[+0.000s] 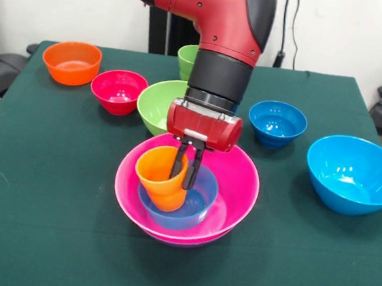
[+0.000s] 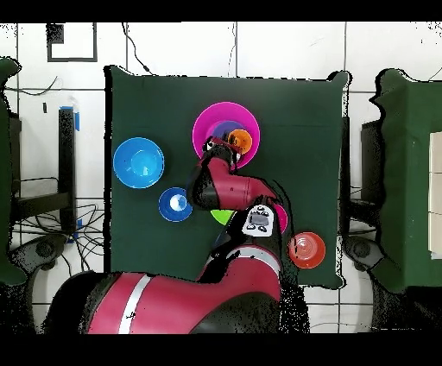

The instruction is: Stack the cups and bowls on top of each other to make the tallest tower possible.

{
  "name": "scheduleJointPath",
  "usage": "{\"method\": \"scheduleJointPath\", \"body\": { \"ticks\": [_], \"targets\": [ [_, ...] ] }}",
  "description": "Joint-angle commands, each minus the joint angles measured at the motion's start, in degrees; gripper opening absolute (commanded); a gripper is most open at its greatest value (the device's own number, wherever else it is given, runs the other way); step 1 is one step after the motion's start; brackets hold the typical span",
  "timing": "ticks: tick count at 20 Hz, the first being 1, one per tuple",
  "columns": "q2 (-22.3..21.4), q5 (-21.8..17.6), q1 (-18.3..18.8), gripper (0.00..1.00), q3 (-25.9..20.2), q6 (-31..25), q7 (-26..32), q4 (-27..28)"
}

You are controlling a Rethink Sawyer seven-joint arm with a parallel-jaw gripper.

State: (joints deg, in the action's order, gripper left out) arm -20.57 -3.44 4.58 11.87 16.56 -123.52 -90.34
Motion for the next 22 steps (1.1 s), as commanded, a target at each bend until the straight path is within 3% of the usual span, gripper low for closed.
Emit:
{"method": "scheduleJointPath", "body": {
  "ticks": [1, 6, 15, 22],
  "targets": [
    [0.0, -0.9, -0.3, 1.0, -6.4, -6.0, -4.9, 0.6],
    [-1.5, -0.5, 0.2, 1.0, -7.0, -9.7, -4.3, 0.1],
    [-2.9, -1.1, 0.5, 1.0, -6.9, -9.9, -4.0, -0.5],
    [-7.9, -2.6, 1.5, 1.0, -7.3, -14.0, -2.4, -2.8]
  ]
}}
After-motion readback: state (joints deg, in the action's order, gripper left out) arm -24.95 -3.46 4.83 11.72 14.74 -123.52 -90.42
